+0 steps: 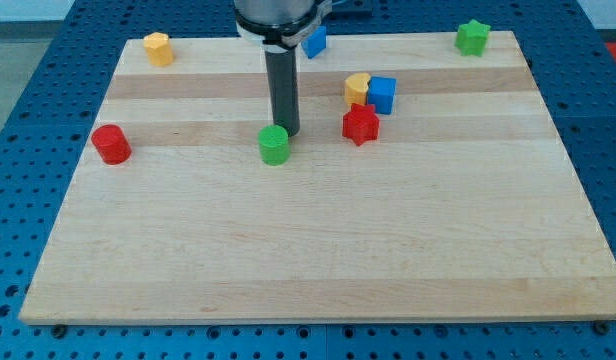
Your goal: Separate the green circle from the red star
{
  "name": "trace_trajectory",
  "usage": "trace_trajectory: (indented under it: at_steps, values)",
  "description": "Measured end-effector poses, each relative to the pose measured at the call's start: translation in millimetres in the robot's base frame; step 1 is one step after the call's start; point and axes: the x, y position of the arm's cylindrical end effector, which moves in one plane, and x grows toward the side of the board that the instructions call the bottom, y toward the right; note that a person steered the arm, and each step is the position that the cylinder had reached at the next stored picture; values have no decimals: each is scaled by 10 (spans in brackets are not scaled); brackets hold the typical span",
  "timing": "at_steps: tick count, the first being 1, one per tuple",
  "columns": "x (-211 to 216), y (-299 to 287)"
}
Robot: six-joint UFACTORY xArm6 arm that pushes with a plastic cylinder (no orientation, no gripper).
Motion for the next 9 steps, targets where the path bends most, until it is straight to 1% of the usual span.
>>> trace_trajectory:
  at_steps: [1,2,4,6,7,8,9]
  values:
    - [20,-358]
    - [131,-485]
    - [584,-493]
    - [1055,-276]
    - [1302,49]
    - [1262,265]
    - [1113,32]
